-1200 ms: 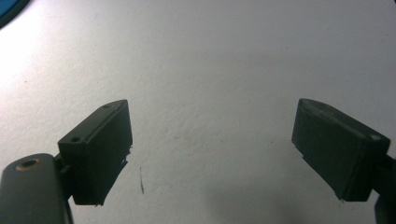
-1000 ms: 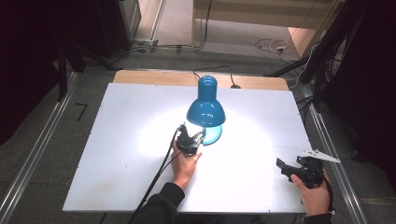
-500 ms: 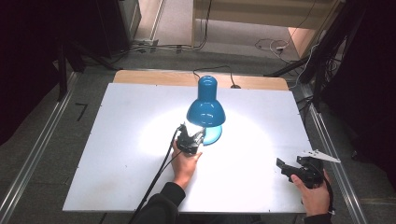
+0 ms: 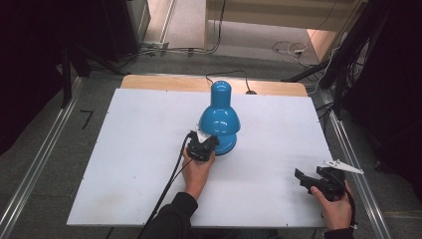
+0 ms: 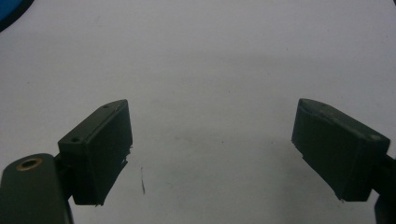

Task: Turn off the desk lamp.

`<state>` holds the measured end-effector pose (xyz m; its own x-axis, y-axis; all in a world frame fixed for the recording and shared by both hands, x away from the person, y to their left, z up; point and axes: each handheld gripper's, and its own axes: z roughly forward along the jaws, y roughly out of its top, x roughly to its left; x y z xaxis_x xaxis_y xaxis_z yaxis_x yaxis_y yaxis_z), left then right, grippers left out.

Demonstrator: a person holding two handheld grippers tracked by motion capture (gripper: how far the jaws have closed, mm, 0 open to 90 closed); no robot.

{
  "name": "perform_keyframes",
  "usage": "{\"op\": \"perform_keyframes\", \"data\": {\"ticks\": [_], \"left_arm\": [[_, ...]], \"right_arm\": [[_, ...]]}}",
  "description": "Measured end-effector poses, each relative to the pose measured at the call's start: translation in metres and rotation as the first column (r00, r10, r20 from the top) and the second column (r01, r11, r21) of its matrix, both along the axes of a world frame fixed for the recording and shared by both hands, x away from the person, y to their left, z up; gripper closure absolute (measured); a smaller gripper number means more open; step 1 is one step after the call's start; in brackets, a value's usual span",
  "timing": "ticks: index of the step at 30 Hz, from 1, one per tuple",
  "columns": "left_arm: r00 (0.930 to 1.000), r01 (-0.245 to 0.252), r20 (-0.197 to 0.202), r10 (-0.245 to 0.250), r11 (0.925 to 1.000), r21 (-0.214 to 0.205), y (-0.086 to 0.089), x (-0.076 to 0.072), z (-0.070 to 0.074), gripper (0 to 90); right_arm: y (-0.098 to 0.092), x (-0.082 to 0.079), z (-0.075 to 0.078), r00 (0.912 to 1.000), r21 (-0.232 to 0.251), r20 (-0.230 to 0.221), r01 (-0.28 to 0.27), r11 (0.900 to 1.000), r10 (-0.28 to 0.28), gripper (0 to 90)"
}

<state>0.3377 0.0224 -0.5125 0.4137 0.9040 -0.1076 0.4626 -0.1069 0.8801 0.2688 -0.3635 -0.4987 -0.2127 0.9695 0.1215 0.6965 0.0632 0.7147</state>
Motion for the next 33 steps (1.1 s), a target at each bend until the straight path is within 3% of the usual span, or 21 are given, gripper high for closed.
{"op": "perform_keyframes", "data": {"ticks": [6,10,24,31,33], "left_arm": [[0.9996,-0.014,-0.023,0.013,0.9996,-0.025,0.004,0.004,0.000,90.0],[0.9999,-0.013,-0.010,0.013,0.9999,-0.008,0.004,0.003,0.000,90.0],[0.9993,-0.036,-0.001,0.036,0.9991,-0.023,0.016,0.000,0.004,89.8],[0.9993,-0.038,-0.001,0.038,0.9992,-0.010,0.026,-0.003,0.008,83.8],[0.9986,-0.053,0.003,0.053,0.9983,-0.024,0.028,-0.004,0.009,80.3]], "right_arm": [[0.000,0.000,0.000,1.0000,-0.001,0.000,-0.003,1.0000,0.003,10.9],[-0.001,0.000,0.000,1.0000,0.001,0.000,0.002,1.0000,-0.002,10.9],[-0.002,0.000,0.000,1.0000,0.003,0.000,0.007,1.0000,-0.007,10.9],[-0.003,0.000,0.000,0.9999,0.003,0.002,0.013,0.9999,-0.013,10.9],[-0.003,0.000,0.000,0.9999,0.002,0.003,0.012,0.9999,-0.012,10.8]]}}
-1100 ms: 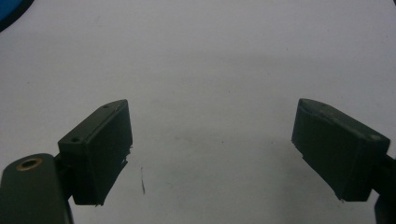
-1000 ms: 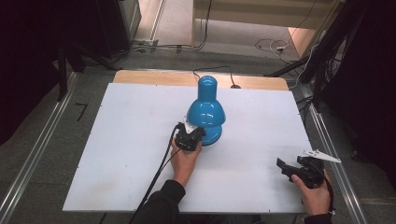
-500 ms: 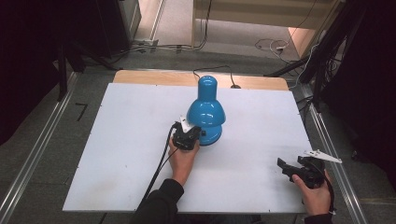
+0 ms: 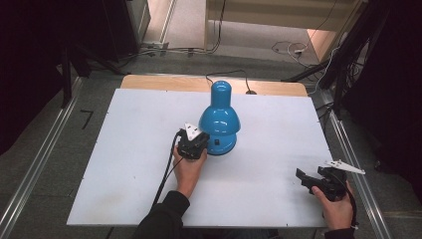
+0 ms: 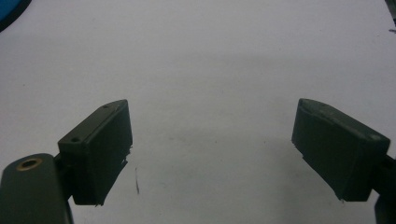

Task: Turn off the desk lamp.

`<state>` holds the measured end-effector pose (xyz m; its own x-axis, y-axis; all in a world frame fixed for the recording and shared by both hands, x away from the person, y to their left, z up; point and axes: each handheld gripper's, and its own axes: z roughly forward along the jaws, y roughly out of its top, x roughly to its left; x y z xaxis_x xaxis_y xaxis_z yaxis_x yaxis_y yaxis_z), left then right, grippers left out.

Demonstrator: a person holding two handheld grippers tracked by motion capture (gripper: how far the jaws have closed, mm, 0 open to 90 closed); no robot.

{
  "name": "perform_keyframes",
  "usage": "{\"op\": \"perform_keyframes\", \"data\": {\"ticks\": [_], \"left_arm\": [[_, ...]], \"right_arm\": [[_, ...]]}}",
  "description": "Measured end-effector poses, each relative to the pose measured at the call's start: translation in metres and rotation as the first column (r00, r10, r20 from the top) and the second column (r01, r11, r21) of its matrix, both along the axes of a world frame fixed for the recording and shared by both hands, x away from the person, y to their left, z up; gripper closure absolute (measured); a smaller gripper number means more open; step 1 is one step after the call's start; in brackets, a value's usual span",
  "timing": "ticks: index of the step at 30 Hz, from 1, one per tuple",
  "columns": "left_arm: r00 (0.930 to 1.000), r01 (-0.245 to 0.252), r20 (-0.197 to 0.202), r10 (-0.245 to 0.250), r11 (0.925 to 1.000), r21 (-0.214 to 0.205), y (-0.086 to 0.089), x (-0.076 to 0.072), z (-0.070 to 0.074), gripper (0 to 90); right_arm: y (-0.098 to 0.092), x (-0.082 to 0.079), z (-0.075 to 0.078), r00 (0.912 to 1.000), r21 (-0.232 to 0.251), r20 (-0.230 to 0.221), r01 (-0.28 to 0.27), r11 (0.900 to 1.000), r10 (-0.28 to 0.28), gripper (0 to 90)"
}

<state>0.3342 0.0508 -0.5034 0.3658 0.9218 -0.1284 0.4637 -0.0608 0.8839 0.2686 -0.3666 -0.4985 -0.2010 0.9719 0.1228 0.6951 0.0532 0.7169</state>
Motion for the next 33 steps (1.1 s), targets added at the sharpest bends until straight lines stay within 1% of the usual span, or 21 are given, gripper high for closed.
{"op": "perform_keyframes", "data": {"ticks": [1,2,3,4,5,6,7,9,10,13,16,17,18,20,23,26,29,31,33], "left_arm": [[1.0000,-0.001,-0.002,0.001,1.0000,-0.006,0.002,0.000,0.000,78.4],[1.0000,-0.002,-0.006,0.002,0.9998,-0.018,0.004,-0.001,0.001,78.4],[1.0000,-0.007,-0.004,0.007,0.9998,-0.018,0.007,-0.001,0.001,78.2],[1.0000,-0.010,-0.003,0.009,0.9999,-0.014,0.009,-0.002,0.001,74.6],[0.9999,-0.014,-0.003,0.014,0.9998,-0.014,0.011,-0.002,0.001,74.6],[0.9997,-0.026,-0.005,0.026,0.9996,-0.012,0.013,-0.002,0.002,71.7],[0.9992,-0.039,-0.003,0.039,0.9992,-0.010,0.015,-0.002,0.002,61.4],[0.9987,-0.047,-0.019,0.047,0.9988,-0.013,0.019,-0.002,0.001,54.5],[0.9983,-0.053,-0.025,0.053,0.9986,-0.006,0.021,-0.003,0.001,54.5],[0.9970,-0.071,-0.033,0.071,0.9975,0.001,0.028,-0.006,0.000,43.1],[0.9945,-0.098,-0.035,0.098,0.9950,0.023,0.034,-0.008,0.001,29.2],[0.9942,-0.100,-0.037,0.101,0.9946,0.027,0.036,-0.010,0.001,26.5],[0.9943,-0.099,-0.037,0.100,0.9947,0.024,0.038,-0.011,0.002,25.3],[0.9944,-0.097,-0.038,0.099,0.9946,0.034,0.042,-0.013,0.003,21.7],[0.9947,-0.095,-0.036,0.097,0.9948,0.036,0.046,-0.017,0.005,19.2],[0.9950,-0.094,-0.031,0.095,0.9950,0.034,0.052,-0.023,0.005,18.7],[0.9940,-0.100,-0.041,0.102,0.9941,0.043,0.059,-0.026,0.003,17.6],[0.9931,-0.107,-0.046,0.108,0.9938,0.029,0.065,-0.028,0.003,17.5],[0.9926,-0.108,-0.053,0.110,0.9938,0.024,0.070,-0.031,0.004,17.5]], "right_arm": [[0.000,0.000,0.000,1.0000,0.001,0.000,-0.002,1.0000,0.002,10.8],[0.000,0.000,0.000,1.0000,0.001,0.000,-0.003,1.0000,0.003,10.8],[0.000,0.000,0.000,1.0000,0.000,0.001,-0.004,1.0000,0.004,10.8],[0.001,0.000,0.000,1.0000,0.000,0.001,-0.004,1.0000,0.004,10.9],[0.001,0.000,0.000,1.0000,0.000,0.001,-0.004,1.0000,0.004,10.9],[0.001,0.000,0.000,1.0000,0.001,0.001,-0.003,1.0000,0.003,10.8],[0.001,0.000,0.000,1.0000,0.001,0.001,-0.003,1.0000,0.003,10.8],[0.001,-0.001,0.000,1.0000,0.003,0.001,-0.003,1.0000,0.003,10.8],[0.001,-0.001,0.000,1.0000,0.003,0.001,-0.003,1.0000,0.003,10.8],[0.001,-0.001,0.000,1.0000,0.002,0.000,-0.003,1.0000,0.003,10.8],[0.001,-0.001,0.000,1.0000,0.000,-0.003,-0.003,1.0000,0.003,10.8],[0.001,-0.001,0.000,1.0000,0.001,-0.002,-0.002,1.0000,0.002,10.8],[0.001,-0.001,0.000,1.0000,0.002,-0.001,-0.002,1.0000,0.002,10.8],[0.001,-0.002,0.001,1.0000,0.003,0.005,-0.001,1.0000,0.001,10.8],[0.000,-0.002,0.001,1.0000,0.003,0.003,-0.001,1.0000,0.001,10.8],[0.000,-0.003,0.001,1.0000,0.001,0.003,-0.003,1.0000,0.003,10.8],[0.000,-0.004,0.000,1.0000,0.001,0.004,-0.002,1.0000,0.002,10.8],[0.001,-0.004,0.001,1.0000,0.001,0.005,0.000,1.0000,0.000,10.8],[0.000,-0.005,0.002,0.9999,0.003,0.011,0.000,1.0000,0.000,10.8]]}}
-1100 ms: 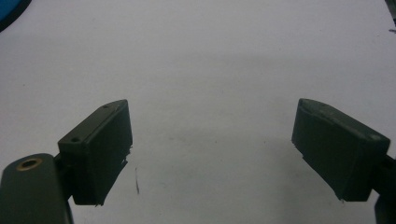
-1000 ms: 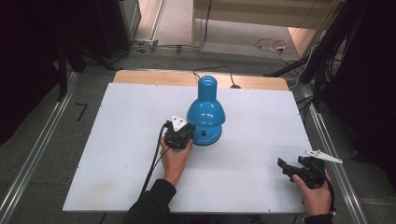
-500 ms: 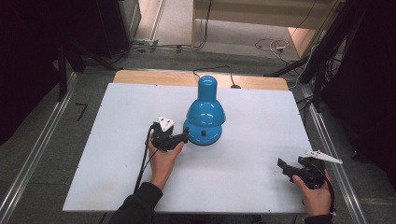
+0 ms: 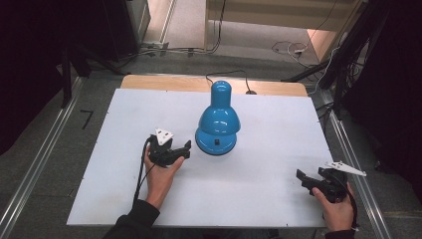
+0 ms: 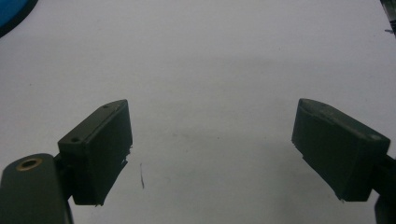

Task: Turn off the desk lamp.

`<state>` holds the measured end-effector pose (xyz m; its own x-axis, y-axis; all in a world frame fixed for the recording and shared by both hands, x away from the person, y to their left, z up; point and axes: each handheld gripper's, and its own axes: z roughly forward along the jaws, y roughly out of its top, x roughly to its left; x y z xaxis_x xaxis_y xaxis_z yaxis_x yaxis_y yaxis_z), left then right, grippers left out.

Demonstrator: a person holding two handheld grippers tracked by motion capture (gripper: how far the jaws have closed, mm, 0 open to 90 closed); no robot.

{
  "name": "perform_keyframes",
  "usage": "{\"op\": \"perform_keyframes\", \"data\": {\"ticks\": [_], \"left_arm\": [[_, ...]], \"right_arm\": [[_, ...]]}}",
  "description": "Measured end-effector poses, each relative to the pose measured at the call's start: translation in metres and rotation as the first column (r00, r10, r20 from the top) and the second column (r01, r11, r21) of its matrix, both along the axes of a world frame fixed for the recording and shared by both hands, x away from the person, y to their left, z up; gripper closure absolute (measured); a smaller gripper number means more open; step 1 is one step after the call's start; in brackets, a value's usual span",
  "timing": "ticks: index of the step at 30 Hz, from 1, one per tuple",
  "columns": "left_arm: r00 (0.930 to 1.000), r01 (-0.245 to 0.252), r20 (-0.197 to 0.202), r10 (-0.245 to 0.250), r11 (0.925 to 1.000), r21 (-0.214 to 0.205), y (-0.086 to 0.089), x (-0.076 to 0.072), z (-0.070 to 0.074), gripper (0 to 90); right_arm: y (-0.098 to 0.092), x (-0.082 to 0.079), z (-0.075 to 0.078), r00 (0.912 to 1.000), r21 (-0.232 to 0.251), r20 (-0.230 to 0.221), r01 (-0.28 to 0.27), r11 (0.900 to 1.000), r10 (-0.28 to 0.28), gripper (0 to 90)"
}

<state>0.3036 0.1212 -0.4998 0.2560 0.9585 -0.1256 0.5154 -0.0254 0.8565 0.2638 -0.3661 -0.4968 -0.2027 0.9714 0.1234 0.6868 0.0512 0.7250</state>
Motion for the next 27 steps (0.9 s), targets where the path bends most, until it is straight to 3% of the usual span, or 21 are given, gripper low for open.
{"op": "perform_keyframes", "data": {"ticks": [9,27], "left_arm": [[0.9998,0.001,0.018,-0.001,1.0000,-0.007,0.012,-0.011,0.005,17.4],[0.9984,-0.051,0.021,0.052,0.9982,-0.030,0.048,-0.027,0.009,17.3]], "right_arm": [[0.000,0.000,0.000,1.0000,-0.002,0.000,0.005,1.0000,-0.005,10.8],[-0.001,-0.001,0.001,0.9999,0.002,0.010,0.008,1.0000,-0.008,10.8]]}}
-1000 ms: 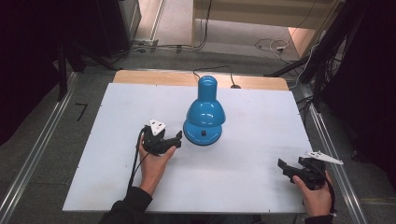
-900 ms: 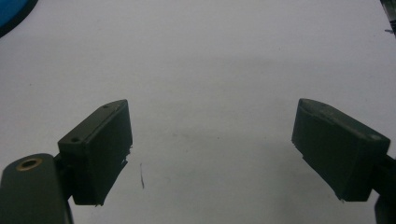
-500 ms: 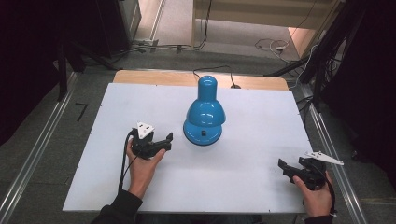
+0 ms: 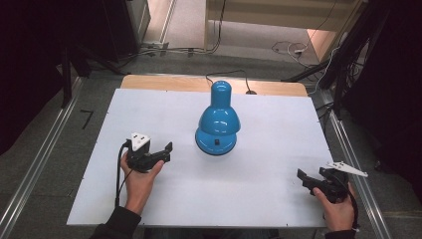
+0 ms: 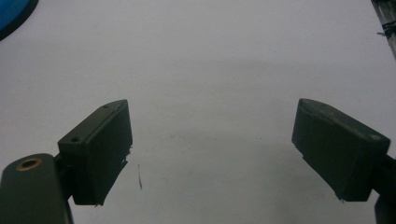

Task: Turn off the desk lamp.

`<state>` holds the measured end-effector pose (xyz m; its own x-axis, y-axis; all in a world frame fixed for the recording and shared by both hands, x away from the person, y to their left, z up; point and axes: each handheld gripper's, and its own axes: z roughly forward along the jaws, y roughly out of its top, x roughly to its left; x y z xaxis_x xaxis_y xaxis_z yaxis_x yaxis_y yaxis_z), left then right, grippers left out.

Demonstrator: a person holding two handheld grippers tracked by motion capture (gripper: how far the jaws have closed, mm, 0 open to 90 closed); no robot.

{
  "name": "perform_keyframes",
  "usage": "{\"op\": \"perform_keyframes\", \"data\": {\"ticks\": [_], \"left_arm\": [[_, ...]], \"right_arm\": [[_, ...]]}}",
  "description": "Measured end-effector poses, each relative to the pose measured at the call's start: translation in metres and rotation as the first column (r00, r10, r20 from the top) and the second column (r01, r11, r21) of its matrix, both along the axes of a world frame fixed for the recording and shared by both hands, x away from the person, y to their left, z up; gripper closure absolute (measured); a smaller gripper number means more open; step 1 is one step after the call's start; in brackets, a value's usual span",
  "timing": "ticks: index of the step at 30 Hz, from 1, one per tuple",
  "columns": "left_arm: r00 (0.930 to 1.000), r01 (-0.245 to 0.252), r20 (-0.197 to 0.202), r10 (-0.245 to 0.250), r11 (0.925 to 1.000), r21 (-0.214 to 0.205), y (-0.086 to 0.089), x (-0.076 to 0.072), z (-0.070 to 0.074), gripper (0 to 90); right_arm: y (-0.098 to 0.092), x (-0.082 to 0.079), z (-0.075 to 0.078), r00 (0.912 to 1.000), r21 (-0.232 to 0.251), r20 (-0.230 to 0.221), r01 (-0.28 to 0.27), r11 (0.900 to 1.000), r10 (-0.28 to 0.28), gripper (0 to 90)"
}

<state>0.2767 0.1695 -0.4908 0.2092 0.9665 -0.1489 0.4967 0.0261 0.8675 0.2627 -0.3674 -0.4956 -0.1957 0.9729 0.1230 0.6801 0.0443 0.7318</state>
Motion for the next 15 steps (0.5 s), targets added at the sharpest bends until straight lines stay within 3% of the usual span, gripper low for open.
{"op": "perform_keyframes", "data": {"ticks": [7,15], "left_arm": [[0.9999,-0.006,-0.012,0.006,0.9999,-0.011,0.011,-0.006,-0.001,17.3],[0.9997,-0.003,-0.022,0.003,1.0000,0.004,0.016,-0.013,-0.005,17.3]], "right_arm": [[0.001,0.000,0.000,1.0000,0.000,-0.003,0.000,1.0000,0.000,10.8],[-0.001,0.000,0.001,1.0000,0.004,0.004,0.007,1.0000,-0.007,10.8]]}}
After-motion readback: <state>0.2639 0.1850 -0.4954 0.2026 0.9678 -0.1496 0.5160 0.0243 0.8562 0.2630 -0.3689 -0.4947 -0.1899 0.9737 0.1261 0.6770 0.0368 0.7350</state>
